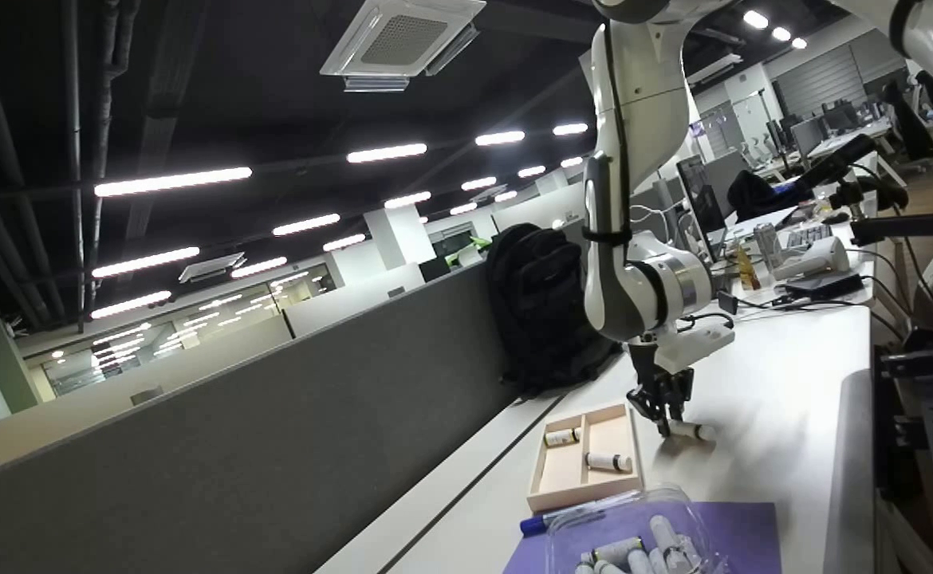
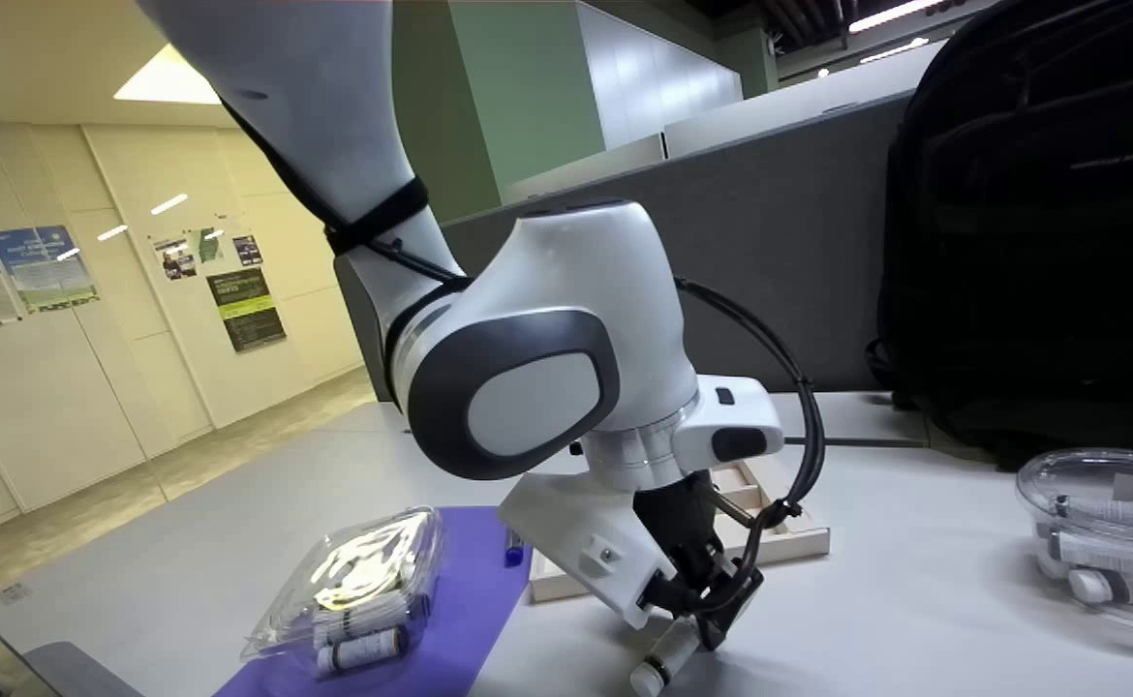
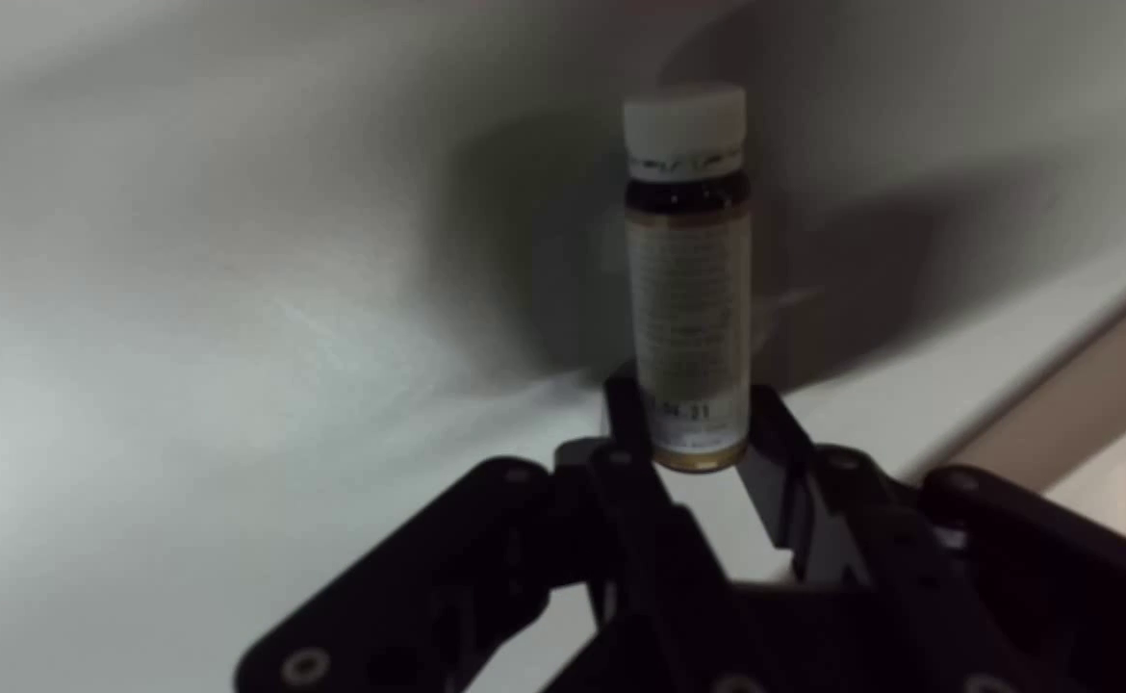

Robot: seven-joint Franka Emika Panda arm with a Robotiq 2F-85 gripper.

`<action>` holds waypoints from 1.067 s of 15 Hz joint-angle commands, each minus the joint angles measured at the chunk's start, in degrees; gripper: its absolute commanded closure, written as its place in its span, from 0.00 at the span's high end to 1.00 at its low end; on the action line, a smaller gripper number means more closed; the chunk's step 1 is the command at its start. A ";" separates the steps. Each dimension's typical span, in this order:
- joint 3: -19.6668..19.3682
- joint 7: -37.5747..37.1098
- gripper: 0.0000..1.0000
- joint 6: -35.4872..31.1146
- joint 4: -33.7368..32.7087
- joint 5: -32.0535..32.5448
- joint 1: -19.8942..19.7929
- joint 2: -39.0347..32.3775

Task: Pick up one small bottle from the wooden tray and put it on the table.

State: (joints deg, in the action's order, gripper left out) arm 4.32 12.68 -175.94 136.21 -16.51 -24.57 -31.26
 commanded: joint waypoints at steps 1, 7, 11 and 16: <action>3.05 -3.26 0.08 -0.33 -1.77 0.88 -1.64 -1.55; 6.60 -2.99 0.83 1.02 -0.97 0.64 -3.76 0.42; 8.12 -1.83 1.00 3.86 0.46 1.36 -4.99 4.35; 6.44 -1.39 1.00 9.03 1.37 -0.02 -3.26 11.11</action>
State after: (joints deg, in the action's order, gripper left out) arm 11.68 11.75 -170.75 135.90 -15.99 -28.54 -25.51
